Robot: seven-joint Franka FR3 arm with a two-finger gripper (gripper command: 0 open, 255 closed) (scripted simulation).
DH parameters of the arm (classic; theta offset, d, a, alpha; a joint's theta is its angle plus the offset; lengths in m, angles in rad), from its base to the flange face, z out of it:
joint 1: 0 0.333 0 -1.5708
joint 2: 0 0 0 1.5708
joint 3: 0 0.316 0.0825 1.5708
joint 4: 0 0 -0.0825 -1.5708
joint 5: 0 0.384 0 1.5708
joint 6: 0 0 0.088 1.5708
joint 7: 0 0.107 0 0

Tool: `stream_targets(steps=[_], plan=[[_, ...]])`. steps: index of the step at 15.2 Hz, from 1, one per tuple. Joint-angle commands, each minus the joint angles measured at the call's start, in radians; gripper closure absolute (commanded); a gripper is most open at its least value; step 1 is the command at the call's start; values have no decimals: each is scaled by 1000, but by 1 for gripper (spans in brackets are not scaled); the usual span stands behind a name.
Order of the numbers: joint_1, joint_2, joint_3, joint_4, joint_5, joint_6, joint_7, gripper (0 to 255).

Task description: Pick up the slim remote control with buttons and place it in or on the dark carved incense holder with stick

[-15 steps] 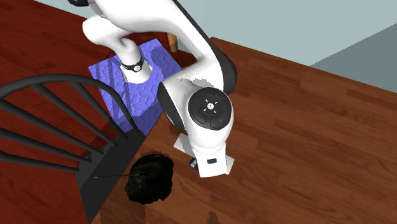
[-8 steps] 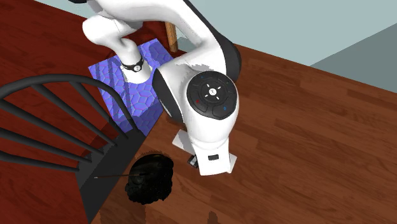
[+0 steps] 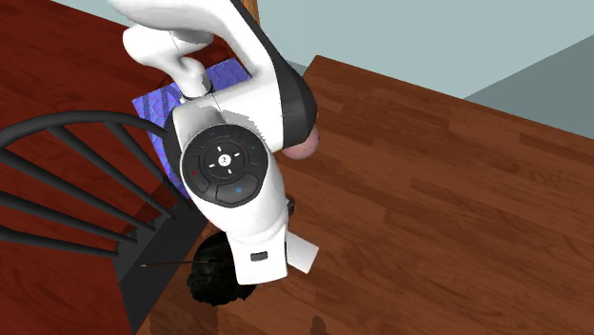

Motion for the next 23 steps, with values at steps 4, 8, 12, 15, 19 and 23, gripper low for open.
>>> stream_targets(steps=[4,8,12,15,19,23], plan=[[-68,-22,-32,-33,10,9,-104,255],[-124,-26,-61,-39,18,9,-190,255],[-173,-15,-84,-36,26,16,-264,255],[-173,-4,-83,-62,28,52,-266,255],[-173,13,-82,-92,31,99,-268,255],[-174,33,-80,-119,34,145,-271,255]])
